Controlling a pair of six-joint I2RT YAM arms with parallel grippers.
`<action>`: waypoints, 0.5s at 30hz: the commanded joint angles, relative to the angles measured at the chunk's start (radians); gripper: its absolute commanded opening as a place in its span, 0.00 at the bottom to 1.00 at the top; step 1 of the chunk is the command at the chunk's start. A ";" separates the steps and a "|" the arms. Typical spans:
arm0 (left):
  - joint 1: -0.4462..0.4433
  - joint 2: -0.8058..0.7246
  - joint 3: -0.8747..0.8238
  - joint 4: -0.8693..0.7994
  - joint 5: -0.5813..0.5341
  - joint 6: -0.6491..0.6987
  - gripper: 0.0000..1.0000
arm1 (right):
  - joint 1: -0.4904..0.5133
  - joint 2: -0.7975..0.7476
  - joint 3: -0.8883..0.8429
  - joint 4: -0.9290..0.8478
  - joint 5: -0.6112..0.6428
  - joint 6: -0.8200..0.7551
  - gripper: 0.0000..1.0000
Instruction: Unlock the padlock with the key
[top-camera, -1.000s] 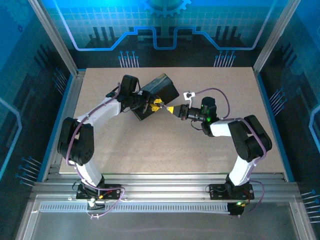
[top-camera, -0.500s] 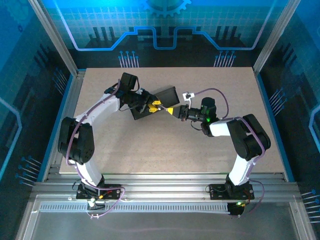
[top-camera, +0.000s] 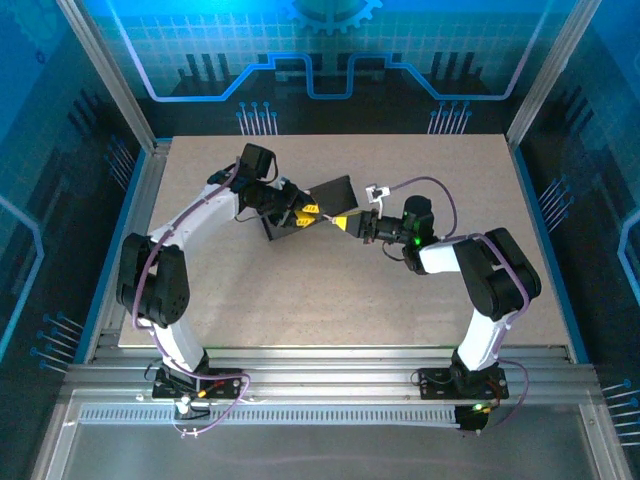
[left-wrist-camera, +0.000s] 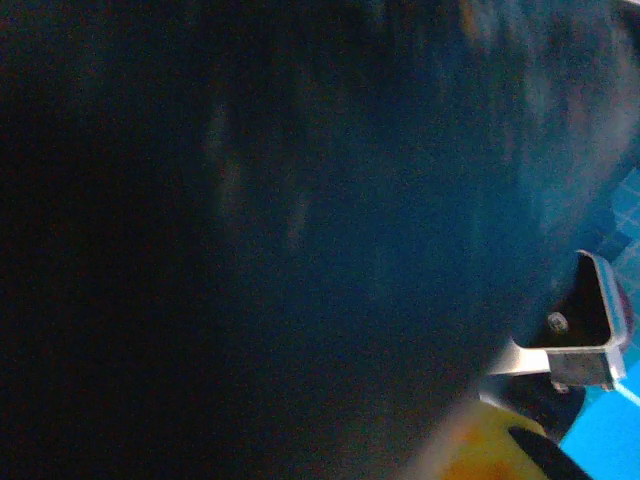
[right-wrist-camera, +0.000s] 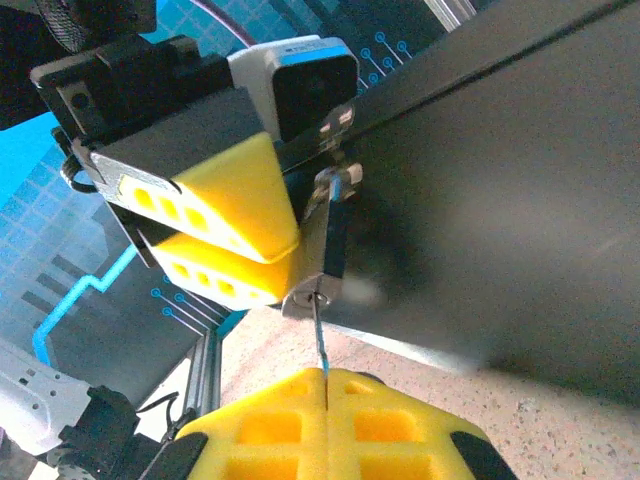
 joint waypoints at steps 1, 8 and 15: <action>0.000 0.005 0.033 0.016 0.063 -0.038 0.09 | 0.008 0.022 -0.008 0.051 0.004 0.012 0.00; 0.001 0.002 0.032 0.002 0.050 -0.030 0.09 | 0.005 0.068 0.016 0.068 0.036 0.060 0.00; 0.006 0.027 0.125 -0.080 0.015 0.033 0.10 | -0.002 0.136 0.060 0.094 0.033 0.132 0.00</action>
